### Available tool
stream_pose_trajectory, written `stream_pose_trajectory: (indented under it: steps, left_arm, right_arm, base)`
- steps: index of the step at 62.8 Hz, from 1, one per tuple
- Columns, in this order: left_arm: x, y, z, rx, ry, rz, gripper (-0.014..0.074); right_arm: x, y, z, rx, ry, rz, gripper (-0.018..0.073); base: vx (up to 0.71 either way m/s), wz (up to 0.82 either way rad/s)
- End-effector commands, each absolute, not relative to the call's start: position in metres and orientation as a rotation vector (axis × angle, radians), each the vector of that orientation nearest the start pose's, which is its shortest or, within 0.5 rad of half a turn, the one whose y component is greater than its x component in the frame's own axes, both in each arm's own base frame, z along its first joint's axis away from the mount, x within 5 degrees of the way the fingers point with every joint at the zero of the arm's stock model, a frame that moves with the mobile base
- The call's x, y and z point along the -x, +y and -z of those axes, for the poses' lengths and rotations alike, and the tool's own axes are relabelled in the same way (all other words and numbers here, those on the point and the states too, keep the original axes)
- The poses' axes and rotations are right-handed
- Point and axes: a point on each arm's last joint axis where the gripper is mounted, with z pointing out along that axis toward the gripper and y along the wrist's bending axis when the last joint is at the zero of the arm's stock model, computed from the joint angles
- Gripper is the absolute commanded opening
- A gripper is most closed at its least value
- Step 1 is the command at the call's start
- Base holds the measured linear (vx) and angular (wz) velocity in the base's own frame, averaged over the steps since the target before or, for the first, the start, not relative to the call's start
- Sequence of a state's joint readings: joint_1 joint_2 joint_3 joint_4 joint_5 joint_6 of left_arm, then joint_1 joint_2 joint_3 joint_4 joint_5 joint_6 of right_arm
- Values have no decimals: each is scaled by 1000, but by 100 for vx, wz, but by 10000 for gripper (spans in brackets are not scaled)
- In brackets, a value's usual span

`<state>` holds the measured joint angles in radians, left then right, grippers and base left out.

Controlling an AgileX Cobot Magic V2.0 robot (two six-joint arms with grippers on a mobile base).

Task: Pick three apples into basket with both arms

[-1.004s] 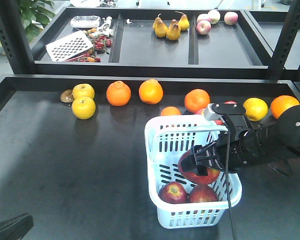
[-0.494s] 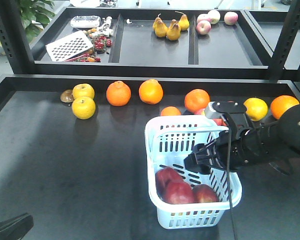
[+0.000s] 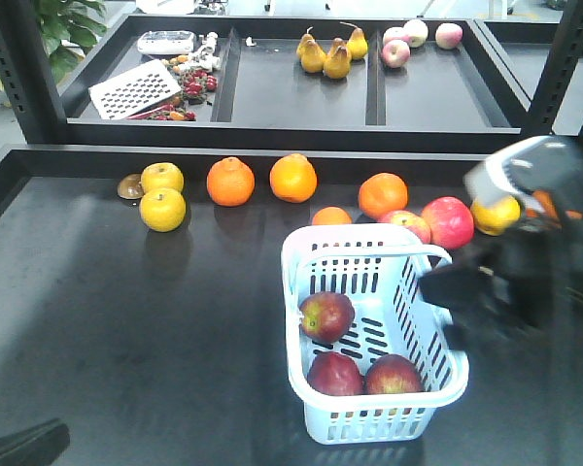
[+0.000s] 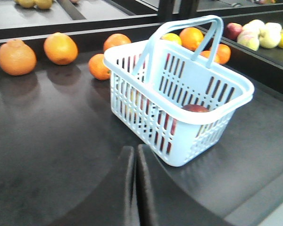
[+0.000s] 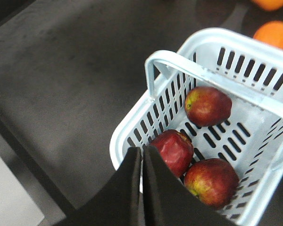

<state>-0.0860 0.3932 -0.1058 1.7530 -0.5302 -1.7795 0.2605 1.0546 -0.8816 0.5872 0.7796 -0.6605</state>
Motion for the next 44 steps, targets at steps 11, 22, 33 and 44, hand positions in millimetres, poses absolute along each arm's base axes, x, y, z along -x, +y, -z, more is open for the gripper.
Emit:
stream_pose_trajectory:
  steps: [11, 22, 33, 44]
  left_arm:
    - [-77, -53, -220, -443, 1810, 551, -8]
    - [-76, -53, -220, -445, 1810, 553, -8]
    - [-76, -53, -220, -444, 1810, 553, -8]
    - [-76, -53, -220, -445, 1810, 553, -8]
  right_arm:
    - [-115, 63, -306, 705, 2092, -422, -5]
    - [-78, 47, -274, 621, 1991, -342, -4]
    - [-60, 41, -273, 614, 1897, -310, -4]
    - [-56, 40, -274, 614, 1876, -311, -4]
  base:
    - [0, 0]
    - [0, 0]
    - [0, 0]
    - [0, 0]
